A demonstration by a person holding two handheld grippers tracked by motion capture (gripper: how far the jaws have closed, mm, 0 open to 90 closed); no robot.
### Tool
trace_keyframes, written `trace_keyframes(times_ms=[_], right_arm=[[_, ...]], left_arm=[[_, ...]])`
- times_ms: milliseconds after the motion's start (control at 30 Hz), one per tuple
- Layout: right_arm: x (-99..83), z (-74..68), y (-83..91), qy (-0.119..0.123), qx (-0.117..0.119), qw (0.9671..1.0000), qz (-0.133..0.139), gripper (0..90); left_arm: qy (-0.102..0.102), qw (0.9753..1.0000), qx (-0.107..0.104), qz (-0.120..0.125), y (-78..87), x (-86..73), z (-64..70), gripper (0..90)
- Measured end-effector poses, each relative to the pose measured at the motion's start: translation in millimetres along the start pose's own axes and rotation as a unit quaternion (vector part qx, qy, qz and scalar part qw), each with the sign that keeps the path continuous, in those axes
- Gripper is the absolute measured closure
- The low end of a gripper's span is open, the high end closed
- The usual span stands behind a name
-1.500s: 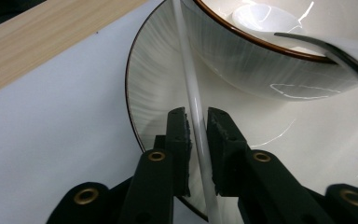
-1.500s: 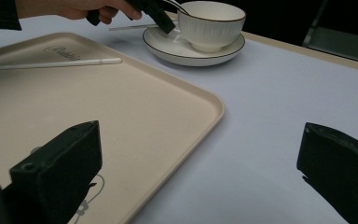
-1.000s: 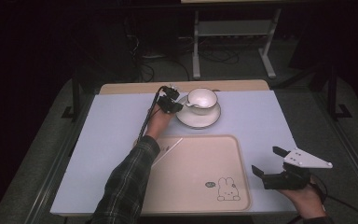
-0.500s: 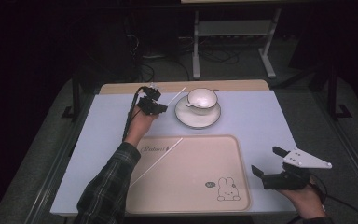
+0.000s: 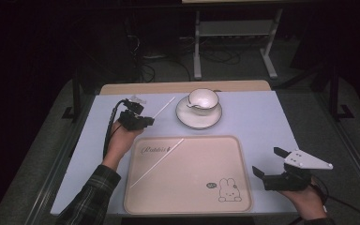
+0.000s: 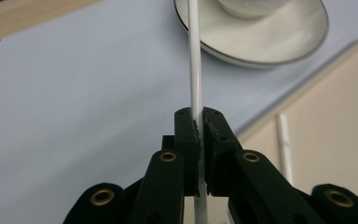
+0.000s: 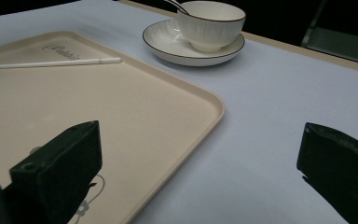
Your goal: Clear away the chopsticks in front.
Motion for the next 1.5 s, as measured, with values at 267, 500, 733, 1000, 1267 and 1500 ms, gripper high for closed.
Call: trace_keyframes(times_ms=[267, 500, 733, 1000, 1267, 1500], right_arm=[[0.0, -0.7, -0.2, 0.002, -0.001, 1.0, -0.001, 0.0], [0.6, -0.7, -0.8, 0.002, -0.001, 1.0, -0.001, 0.0], [0.1, -1.2, -1.0, 0.003, 0.0, 1.0, -0.002, 0.0], [-0.1, -1.2, -1.3, 0.004, 0.0, 1.0, -0.003, 0.0], [0.2, -1.5, -1.0, 0.005, -0.001, 1.0, -0.003, 0.0], [0.1, -1.7, -1.2, 0.004, 0.0, 1.0, -0.003, 0.0]], left_arm=[[0.009, 0.9998, -0.019, 0.004, 24.4, -25.1, 23.8, 84.8], [0.003, 0.9994, -0.034, -0.004, 32.4, -45.6, 44.8, 84.8], [-0.002, 0.9984, -0.052, -0.02, 34.0, -69.3, 66.2, 84.8], [-0.011, 0.9963, -0.068, -0.05, 25.2, -89.6, 87.2, 84.7], [-0.024, 0.9958, -0.057, -0.068, 13.4, -97.8, 88.6, 84.4], [-0.019, 0.9957, -0.059, -0.069, 11.7, -99.1, 89.2, 83.8]])
Point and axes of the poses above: each handheld gripper's, and its own axes: y roughly backward along the jaws, x roughly out of its top, z roughly to its right, the point moved 6 cm from there along -y, roughly forward along the jaws, and after that the axes turned 10 degrees about z, right-handed, at the moved point
